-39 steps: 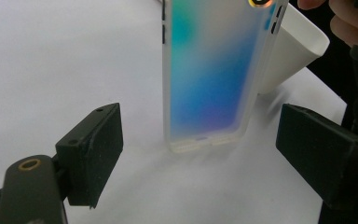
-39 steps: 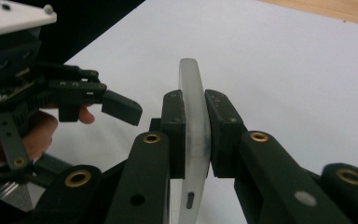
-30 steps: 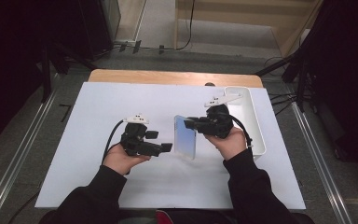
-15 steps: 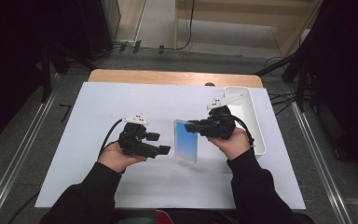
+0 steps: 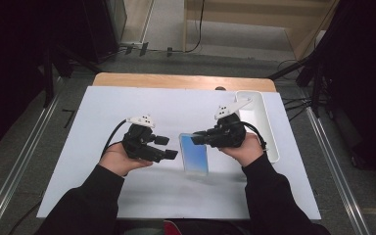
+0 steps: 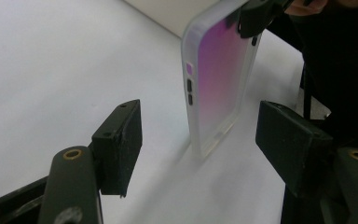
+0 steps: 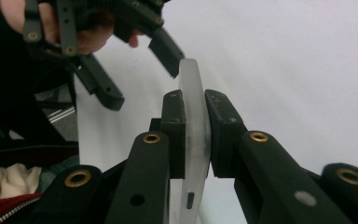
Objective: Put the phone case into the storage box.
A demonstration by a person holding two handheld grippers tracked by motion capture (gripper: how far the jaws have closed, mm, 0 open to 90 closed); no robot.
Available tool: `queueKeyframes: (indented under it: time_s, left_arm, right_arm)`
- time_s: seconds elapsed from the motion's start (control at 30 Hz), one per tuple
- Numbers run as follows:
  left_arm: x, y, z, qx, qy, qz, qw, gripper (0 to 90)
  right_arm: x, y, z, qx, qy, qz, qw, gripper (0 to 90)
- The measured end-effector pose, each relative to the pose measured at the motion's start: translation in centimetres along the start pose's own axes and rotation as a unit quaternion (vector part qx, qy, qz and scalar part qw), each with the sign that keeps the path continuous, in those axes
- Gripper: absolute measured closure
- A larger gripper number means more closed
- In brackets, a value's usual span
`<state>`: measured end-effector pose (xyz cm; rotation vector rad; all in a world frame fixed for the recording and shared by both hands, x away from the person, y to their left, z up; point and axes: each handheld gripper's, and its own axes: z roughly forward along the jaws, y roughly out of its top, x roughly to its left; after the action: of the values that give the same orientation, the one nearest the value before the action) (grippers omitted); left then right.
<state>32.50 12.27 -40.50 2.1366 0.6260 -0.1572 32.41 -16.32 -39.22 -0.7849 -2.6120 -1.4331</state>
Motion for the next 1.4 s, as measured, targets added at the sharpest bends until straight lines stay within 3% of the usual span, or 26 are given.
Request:
queueKeyframes:
  time_s: [0.33,0.6,0.67,0.77,0.9,1.0,1.4]
  left_arm:
    - [0.3,0.5,0.2,0.013,-0.032,0.037,0.9987,31.5]
    - [0.3,0.7,0.4,0.016,-0.054,0.046,0.9973,31.7]
    - [0.3,0.7,0.5,0.015,-0.067,0.048,0.9965,33.1]
    - [0.2,0.6,0.5,0.017,-0.072,0.062,0.9953,34.9]
    - [0.2,0.6,0.7,0.023,-0.079,0.057,0.9949,38.9]
    - [0.2,0.7,0.7,0.029,-0.084,0.041,0.9952,39.6]
    - [0.0,0.6,0.9,0.041,-0.094,0.052,0.9934,59.2]
  right_arm:
    - [0.1,0.2,0.6,0.020,0.039,-0.029,0.9986,77.0]
    - [0.0,0.4,1.0,0.026,0.068,-0.042,0.9965,77.0]
    - [0.1,0.4,1.0,0.026,0.073,-0.045,0.9960,77.0]
    - [0.2,0.4,1.1,0.025,0.083,-0.054,0.9948,77.0]
    - [0.3,0.4,1.3,0.029,0.092,-0.060,0.9936,77.0]
    - [0.4,0.4,1.3,0.031,0.099,-0.063,0.9926,77.0]
    - [0.6,0.5,1.7,0.041,0.119,-0.065,0.9899,77.0]
